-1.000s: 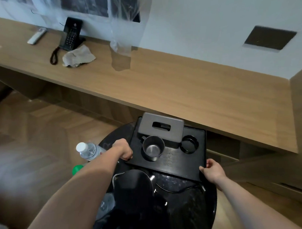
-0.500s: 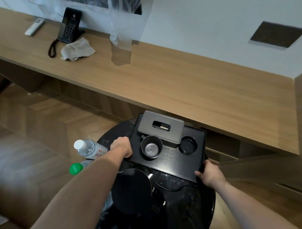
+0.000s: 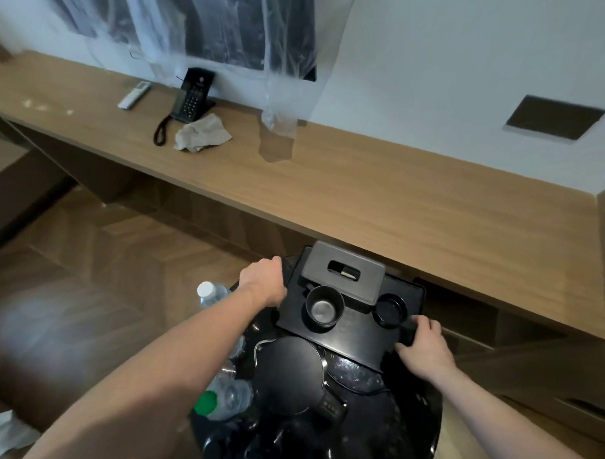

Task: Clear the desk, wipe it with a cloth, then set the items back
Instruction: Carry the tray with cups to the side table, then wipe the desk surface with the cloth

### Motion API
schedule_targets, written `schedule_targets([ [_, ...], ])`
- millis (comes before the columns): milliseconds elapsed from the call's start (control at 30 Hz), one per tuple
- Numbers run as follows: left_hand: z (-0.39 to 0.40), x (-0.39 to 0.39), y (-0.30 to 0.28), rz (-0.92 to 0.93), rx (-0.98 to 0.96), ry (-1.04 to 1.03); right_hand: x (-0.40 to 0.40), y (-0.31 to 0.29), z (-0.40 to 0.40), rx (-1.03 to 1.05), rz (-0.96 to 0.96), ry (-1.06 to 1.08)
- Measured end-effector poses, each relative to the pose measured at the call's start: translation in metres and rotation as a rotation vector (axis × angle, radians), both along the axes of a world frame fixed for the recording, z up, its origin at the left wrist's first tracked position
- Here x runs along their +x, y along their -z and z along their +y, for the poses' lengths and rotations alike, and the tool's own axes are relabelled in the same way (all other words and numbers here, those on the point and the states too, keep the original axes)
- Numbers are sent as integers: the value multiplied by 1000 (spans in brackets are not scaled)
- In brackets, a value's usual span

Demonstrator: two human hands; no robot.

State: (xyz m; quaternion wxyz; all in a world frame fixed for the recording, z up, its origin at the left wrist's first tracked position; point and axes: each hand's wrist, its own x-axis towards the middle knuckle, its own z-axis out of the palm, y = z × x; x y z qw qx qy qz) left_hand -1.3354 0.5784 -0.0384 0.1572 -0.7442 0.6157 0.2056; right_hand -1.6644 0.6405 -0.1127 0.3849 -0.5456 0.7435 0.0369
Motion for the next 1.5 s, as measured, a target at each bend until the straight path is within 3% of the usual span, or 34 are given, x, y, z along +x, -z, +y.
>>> schedule_targets([
  [167,14,1,-91,186,-228,50,39,-82,-9,-211,-211,-115],
  [367,108,34,-185,371,-496,184,96,-185,18,-374,-381,-279],
  [633,250,194,-196,356,-572,143,232,-256,109,-400,-349,-578],
  [833,348,323,-171,253,-538,0,355,-265,173,-272,-227,-814],
  [1067,420,410,-151,242,-516,-108,465,-251,210,-152,-230,-927],
  [1500,328,506,-126,154,-376,-97,567,-201,139,-60,-102,-925],
])
